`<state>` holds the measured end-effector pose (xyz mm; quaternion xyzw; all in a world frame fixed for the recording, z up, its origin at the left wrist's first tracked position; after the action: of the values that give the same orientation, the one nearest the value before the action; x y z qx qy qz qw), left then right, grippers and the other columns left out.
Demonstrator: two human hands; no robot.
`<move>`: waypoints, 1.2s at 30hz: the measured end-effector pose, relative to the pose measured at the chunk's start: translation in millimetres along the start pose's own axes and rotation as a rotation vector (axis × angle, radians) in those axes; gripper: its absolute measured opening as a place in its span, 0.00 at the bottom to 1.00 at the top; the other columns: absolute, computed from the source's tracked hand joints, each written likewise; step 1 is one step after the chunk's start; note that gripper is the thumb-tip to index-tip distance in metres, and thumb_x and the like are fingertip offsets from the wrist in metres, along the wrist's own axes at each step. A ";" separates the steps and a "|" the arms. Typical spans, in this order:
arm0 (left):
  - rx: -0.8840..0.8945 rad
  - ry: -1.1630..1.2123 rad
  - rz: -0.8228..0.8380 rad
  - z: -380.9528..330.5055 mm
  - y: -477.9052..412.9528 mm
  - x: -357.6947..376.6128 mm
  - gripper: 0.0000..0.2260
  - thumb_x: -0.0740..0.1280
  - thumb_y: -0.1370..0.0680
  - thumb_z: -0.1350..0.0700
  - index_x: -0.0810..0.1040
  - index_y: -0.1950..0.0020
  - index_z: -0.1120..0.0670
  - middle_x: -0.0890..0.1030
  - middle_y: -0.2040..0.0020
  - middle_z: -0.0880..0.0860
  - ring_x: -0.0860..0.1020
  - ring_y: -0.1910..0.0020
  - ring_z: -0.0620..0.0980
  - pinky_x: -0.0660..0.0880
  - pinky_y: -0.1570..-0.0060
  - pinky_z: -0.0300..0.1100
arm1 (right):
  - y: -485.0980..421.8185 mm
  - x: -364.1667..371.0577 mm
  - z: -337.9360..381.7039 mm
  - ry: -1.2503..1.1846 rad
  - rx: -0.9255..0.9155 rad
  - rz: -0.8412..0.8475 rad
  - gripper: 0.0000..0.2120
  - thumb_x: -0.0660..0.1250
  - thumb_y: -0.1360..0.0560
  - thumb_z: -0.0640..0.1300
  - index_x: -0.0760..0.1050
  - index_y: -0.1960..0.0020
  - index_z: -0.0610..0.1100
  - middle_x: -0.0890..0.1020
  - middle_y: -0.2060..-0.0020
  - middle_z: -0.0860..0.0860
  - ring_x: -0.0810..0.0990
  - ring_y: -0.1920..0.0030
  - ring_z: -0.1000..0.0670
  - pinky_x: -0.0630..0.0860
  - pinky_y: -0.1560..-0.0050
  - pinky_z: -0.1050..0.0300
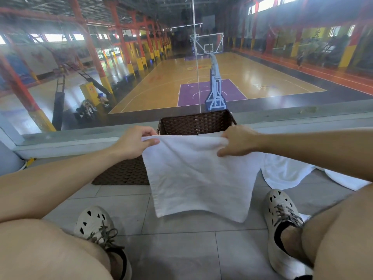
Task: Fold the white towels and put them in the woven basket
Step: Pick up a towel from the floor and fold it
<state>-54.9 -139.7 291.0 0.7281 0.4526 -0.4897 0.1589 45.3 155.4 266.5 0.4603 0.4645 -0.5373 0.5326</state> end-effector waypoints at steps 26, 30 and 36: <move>0.013 0.009 -0.045 -3.4 6.4 -3.5 0.02 0.77 0.20 0.49 0.89 0.52 0.44 0.88 0.54 0.42 0.85 0.51 0.44 0.81 0.43 0.54 | 10.8 -24.0 -92.6 -0.279 0.235 -0.272 0.07 0.82 0.28 0.46 0.84 0.55 0.51 0.80 0.60 0.55 0.80 0.52 0.47 0.71 0.54 0.57; -0.065 0.064 -0.095 -6.1 4.1 -9.8 0.08 0.78 0.22 0.46 0.88 0.58 0.48 0.87 0.62 0.46 0.86 0.60 0.51 0.83 0.51 0.57 | 13.5 -15.2 -92.8 -0.156 0.213 -0.176 0.12 0.76 0.25 0.39 0.80 0.62 0.53 0.79 0.64 0.57 0.79 0.50 0.47 0.71 0.54 0.58; -0.083 0.127 -0.158 -18.4 0.3 -16.3 0.12 0.84 0.30 0.43 0.89 0.62 0.49 0.87 0.65 0.49 0.86 0.63 0.55 0.84 0.53 0.57 | 17.7 11.6 -75.2 0.129 0.175 0.127 0.14 0.65 0.26 0.36 0.83 0.44 0.43 0.85 0.46 0.44 0.82 0.47 0.42 0.80 0.57 0.54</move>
<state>-46.0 -135.6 313.5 0.7124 0.5377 -0.4344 0.1208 62.9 228.1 244.0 0.5672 0.4191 -0.5102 0.4922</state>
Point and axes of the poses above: each hand's wrist, its own y-axis away from the middle knuckle, its own x-axis out of the palm, z = x × y, the point moved 9 cm from there along -y, towards the middle knuckle
